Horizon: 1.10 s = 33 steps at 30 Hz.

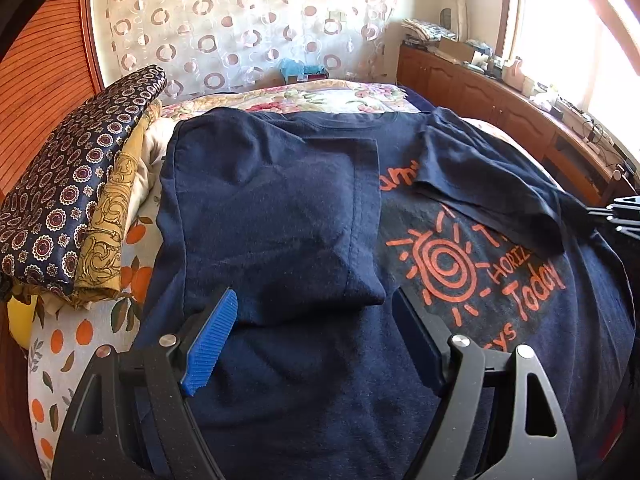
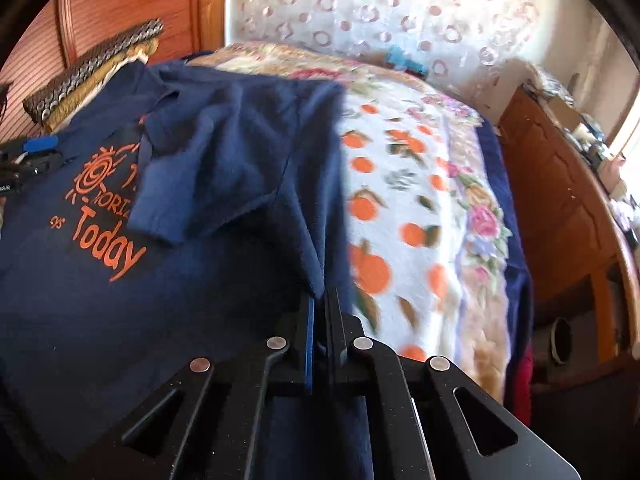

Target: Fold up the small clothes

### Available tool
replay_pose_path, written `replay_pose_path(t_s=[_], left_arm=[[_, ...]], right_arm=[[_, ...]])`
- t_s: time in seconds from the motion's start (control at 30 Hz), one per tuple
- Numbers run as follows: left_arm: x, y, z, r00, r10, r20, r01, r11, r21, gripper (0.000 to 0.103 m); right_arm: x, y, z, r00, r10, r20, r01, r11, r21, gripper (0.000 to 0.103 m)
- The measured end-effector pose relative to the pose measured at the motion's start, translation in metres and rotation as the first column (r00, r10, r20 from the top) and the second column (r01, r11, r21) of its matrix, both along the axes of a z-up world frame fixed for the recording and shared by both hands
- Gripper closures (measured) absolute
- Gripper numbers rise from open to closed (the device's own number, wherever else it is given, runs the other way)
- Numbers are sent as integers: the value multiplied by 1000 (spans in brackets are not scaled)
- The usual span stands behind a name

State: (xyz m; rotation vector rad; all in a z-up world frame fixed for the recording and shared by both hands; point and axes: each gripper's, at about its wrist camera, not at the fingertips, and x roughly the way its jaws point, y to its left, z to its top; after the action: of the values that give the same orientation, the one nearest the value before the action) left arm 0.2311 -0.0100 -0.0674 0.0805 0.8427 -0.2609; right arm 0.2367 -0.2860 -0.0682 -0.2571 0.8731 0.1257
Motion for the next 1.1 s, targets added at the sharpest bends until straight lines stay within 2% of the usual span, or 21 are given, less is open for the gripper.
replay_pose_path(t_s=[0.23,0.3,0.37,0.43,0.47,0.9,1.1], left_arm=[[0,1,7,1000,-15,10,15,1000,-12,22],[2,3,13,1000,-21,15,21,999,-26,22],[9,8,20,1000,-20,20,21,999,-40,22],[18,12,25,1000,-7,23,8,999,-37,22],[23,14,28,1000,1,27,0,1000,-31,22],[103,38,50,999,26,41,-29,997,69,22],[144,38,47,1000,-14,5,13,992,123,23]], right_arm=[[2,-8,15,1000,13,20,-16,992,122,97],[7,-7,24,998,29,52,-37,988,152,87],[16,-4,33,995,47,90,-61,984,167,57],[30,-1,38,992,61,113,-81,980,181,44],[41,1,39,991,67,118,-88,979,186,42],[174,13,23,996,67,61,-77,979,188,40],[207,11,17,997,71,25,-75,981,181,40]])
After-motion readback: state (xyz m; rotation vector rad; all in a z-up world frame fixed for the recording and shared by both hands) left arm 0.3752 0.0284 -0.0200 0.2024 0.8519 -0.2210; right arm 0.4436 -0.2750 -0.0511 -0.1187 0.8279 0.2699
